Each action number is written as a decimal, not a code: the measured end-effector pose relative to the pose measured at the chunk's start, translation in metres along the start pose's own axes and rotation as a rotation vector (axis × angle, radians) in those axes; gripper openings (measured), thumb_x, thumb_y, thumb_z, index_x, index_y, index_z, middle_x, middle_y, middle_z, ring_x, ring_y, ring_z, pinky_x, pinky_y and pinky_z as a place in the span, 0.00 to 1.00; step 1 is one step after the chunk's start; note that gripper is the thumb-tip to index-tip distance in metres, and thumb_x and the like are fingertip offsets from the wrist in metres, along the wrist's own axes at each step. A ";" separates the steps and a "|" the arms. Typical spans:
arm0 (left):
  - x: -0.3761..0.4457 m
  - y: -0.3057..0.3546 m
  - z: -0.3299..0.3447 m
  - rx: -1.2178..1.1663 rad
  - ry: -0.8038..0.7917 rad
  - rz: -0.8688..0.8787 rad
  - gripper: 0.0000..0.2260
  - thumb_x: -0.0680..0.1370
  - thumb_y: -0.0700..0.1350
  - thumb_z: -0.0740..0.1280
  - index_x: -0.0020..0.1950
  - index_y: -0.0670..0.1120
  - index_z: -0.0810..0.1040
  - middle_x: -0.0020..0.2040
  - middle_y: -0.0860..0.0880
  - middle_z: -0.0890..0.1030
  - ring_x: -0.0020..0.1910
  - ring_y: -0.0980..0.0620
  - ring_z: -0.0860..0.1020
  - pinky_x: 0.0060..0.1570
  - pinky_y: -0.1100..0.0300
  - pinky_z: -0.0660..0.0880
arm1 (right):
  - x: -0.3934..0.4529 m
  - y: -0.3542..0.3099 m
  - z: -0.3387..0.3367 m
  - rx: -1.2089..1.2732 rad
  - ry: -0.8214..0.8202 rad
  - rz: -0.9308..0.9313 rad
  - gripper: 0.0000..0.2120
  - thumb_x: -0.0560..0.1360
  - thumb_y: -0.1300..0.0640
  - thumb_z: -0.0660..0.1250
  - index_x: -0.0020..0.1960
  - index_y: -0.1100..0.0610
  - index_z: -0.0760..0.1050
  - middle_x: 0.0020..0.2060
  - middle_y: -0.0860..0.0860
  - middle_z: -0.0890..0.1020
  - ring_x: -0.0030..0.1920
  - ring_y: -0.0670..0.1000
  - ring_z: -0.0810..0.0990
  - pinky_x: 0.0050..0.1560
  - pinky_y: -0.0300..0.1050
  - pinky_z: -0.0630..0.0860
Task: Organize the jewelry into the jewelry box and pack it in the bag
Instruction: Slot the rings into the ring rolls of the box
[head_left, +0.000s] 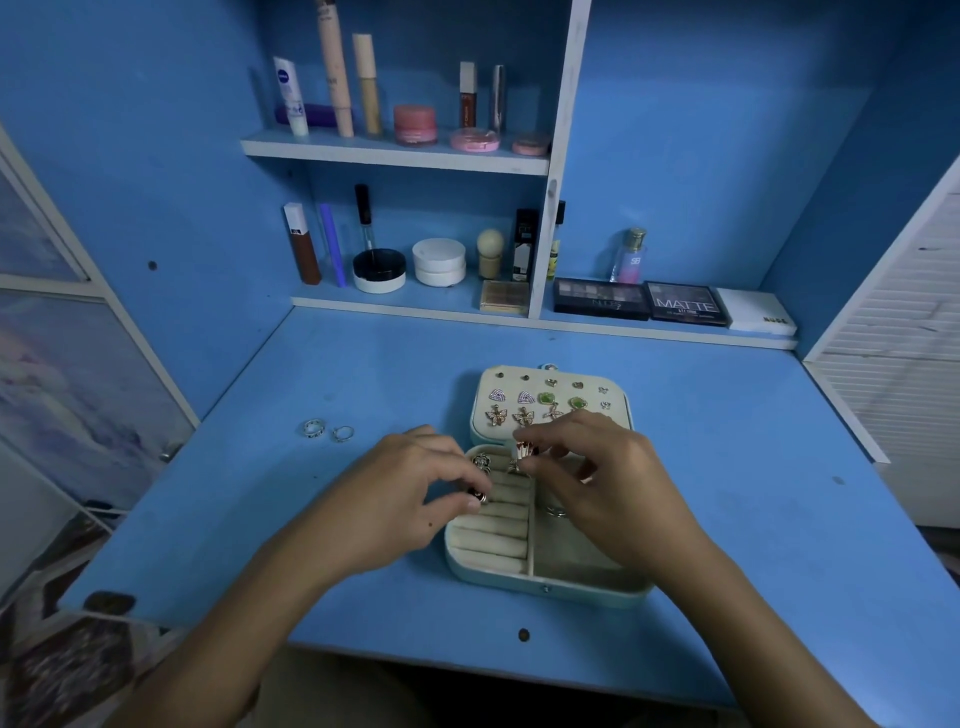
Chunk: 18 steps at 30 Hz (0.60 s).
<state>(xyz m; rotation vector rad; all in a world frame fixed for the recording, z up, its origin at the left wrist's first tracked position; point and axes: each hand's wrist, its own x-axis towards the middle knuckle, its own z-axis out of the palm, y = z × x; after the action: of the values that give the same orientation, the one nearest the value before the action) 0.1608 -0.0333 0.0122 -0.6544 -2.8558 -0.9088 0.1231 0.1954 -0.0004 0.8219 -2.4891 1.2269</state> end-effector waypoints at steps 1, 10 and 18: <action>0.002 0.001 0.000 0.002 -0.011 -0.010 0.05 0.77 0.50 0.72 0.51 0.56 0.85 0.45 0.61 0.80 0.52 0.60 0.74 0.52 0.66 0.69 | 0.000 0.000 0.000 -0.005 0.001 -0.001 0.09 0.74 0.56 0.74 0.54 0.49 0.84 0.43 0.42 0.81 0.46 0.41 0.78 0.46 0.27 0.70; 0.005 0.006 0.004 0.029 0.012 -0.072 0.04 0.76 0.47 0.73 0.50 0.54 0.84 0.46 0.60 0.80 0.51 0.60 0.71 0.52 0.68 0.66 | -0.002 -0.001 0.000 -0.010 -0.022 0.004 0.09 0.72 0.57 0.77 0.51 0.49 0.85 0.41 0.41 0.80 0.44 0.40 0.77 0.45 0.27 0.68; 0.005 0.012 0.002 0.084 -0.029 -0.025 0.05 0.78 0.46 0.71 0.52 0.52 0.85 0.46 0.58 0.79 0.50 0.60 0.71 0.49 0.72 0.64 | -0.005 -0.004 -0.001 0.002 -0.115 -0.010 0.11 0.72 0.55 0.76 0.54 0.47 0.85 0.43 0.40 0.81 0.47 0.42 0.78 0.50 0.31 0.71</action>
<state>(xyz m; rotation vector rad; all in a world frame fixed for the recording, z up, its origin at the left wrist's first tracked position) 0.1610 -0.0211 0.0179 -0.6300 -2.9157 -0.7831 0.1293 0.1957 0.0010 0.9293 -2.5709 1.2110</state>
